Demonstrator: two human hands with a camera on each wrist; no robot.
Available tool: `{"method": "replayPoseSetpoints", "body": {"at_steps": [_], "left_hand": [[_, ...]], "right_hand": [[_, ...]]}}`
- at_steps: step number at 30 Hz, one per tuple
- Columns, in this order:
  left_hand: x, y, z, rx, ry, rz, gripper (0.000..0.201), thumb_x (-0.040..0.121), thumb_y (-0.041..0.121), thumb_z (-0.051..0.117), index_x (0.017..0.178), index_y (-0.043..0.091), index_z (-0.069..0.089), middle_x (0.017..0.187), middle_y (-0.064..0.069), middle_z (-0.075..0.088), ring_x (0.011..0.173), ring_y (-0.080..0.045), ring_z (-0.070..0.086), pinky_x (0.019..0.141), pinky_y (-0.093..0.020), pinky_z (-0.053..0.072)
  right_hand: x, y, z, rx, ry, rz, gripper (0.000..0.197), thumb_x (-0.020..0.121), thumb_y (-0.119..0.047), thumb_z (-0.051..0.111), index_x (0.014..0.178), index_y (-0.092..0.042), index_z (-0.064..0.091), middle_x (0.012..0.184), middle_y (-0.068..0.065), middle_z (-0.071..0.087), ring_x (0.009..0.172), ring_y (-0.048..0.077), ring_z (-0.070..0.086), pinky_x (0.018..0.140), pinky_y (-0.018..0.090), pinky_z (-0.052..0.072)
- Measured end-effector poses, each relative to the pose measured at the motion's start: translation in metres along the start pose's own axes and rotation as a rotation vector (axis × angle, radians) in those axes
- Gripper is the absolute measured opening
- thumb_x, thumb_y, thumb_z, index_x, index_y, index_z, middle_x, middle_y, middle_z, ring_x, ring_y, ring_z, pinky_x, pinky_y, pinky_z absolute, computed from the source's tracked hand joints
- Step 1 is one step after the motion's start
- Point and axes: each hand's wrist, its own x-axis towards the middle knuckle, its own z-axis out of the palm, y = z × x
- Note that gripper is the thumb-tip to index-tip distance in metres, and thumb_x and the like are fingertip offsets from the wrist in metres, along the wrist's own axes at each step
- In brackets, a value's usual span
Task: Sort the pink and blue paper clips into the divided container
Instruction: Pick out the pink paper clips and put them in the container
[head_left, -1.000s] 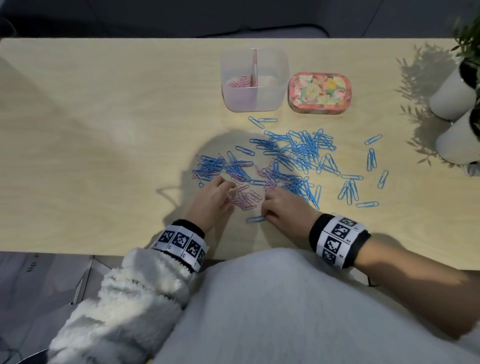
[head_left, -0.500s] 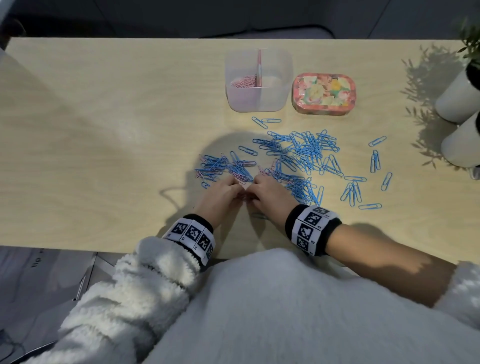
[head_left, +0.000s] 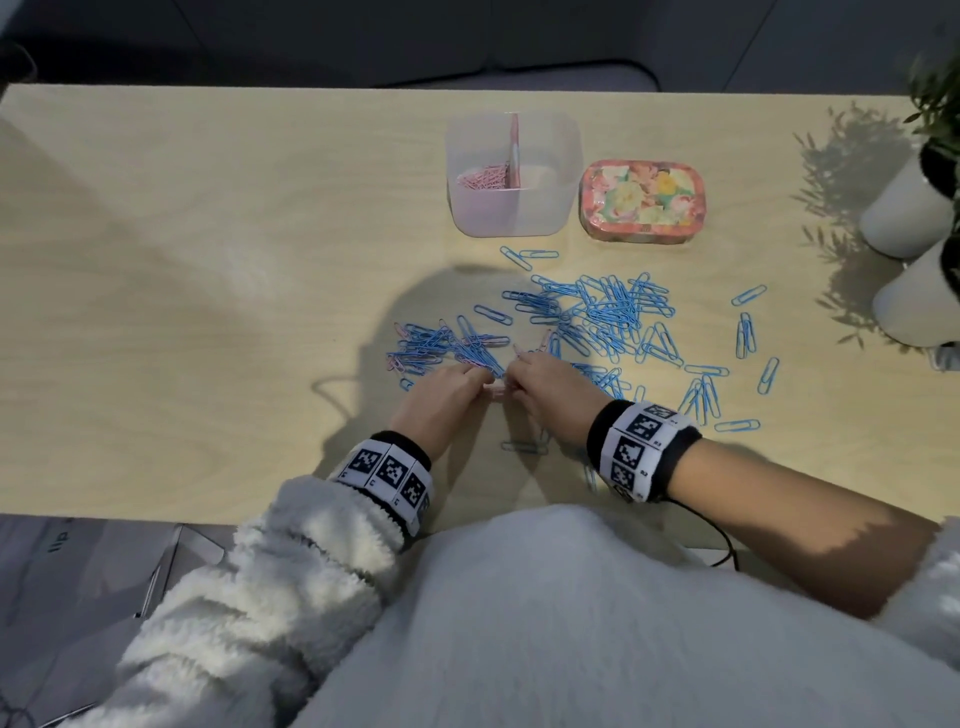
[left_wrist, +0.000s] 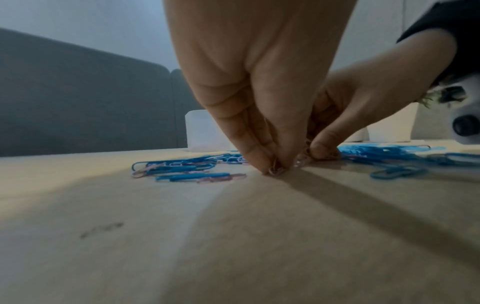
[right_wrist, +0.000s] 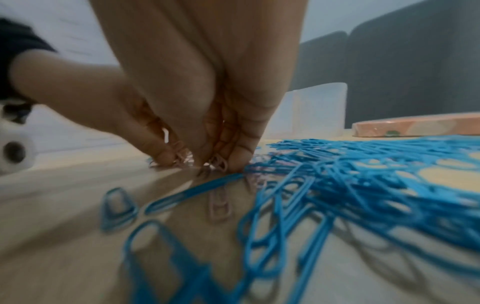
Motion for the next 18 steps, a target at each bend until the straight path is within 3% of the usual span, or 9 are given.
{"method": "replayPoseSetpoints", "body": {"at_steps": [4, 8, 10, 12, 15, 18], "left_hand": [[-0.002, -0.004, -0.003, -0.096, 0.023, -0.052, 0.013, 0.086, 0.015, 0.060, 0.092, 0.006, 0.066, 0.090, -0.013, 0.069, 0.082, -0.030, 0.064, 0.069, -0.035, 0.049], [-0.001, -0.005, -0.002, -0.136, 0.005, -0.122, 0.012, 0.085, 0.017, 0.061, 0.090, 0.008, 0.066, 0.090, -0.009, 0.068, 0.084, -0.028, 0.062, 0.073, -0.034, 0.048], [0.002, -0.007, -0.003, -0.162, -0.005, -0.162, 0.012, 0.085, 0.019, 0.060, 0.091, 0.011, 0.066, 0.091, -0.006, 0.068, 0.086, -0.024, 0.061, 0.076, -0.032, 0.046], [0.004, -0.010, -0.005, -0.194, -0.008, -0.189, 0.013, 0.084, 0.019, 0.060, 0.093, 0.014, 0.067, 0.091, -0.003, 0.069, 0.087, -0.020, 0.061, 0.077, -0.025, 0.044], [0.010, -0.011, -0.015, -0.255, 0.014, -0.202, 0.014, 0.080, 0.013, 0.062, 0.093, 0.013, 0.068, 0.089, -0.003, 0.070, 0.084, -0.017, 0.062, 0.076, -0.020, 0.043], [0.025, -0.012, -0.035, -0.359, 0.075, -0.200, 0.012, 0.078, 0.007, 0.062, 0.087, 0.011, 0.069, 0.082, -0.006, 0.071, 0.074, -0.018, 0.064, 0.076, -0.033, 0.053]], "right_hand": [[0.006, 0.012, -0.032, 0.250, 0.087, 0.074, 0.012, 0.086, -0.008, 0.057, 0.095, -0.003, 0.064, 0.099, 0.013, 0.066, 0.090, 0.023, 0.057, 0.081, 0.029, 0.042], [0.036, 0.018, -0.085, 0.450, 0.262, 0.120, 0.012, 0.084, -0.011, 0.063, 0.089, -0.001, 0.067, 0.075, 0.004, 0.061, 0.070, 0.015, 0.054, 0.064, 0.018, 0.043], [0.064, 0.020, -0.113, 0.571, 0.318, 0.167, 0.009, 0.083, -0.006, 0.063, 0.084, 0.003, 0.065, 0.064, 0.004, 0.056, 0.055, 0.010, 0.054, 0.060, 0.027, 0.047], [0.096, 0.021, -0.134, 0.624, 0.385, 0.213, 0.012, 0.079, 0.001, 0.061, 0.067, 0.004, 0.058, 0.056, 0.006, 0.052, 0.043, 0.006, 0.052, 0.057, 0.033, 0.049], [0.138, 0.017, -0.151, 0.632, 0.449, 0.313, 0.036, 0.076, 0.001, 0.064, 0.048, -0.012, 0.047, 0.053, 0.004, 0.053, 0.049, 0.015, 0.055, 0.059, 0.032, 0.052], [0.163, 0.016, -0.157, 0.585, 0.440, 0.375, 0.018, 0.074, -0.006, 0.070, 0.058, -0.007, 0.062, 0.057, 0.001, 0.057, 0.054, 0.015, 0.056, 0.061, 0.027, 0.052]]}}
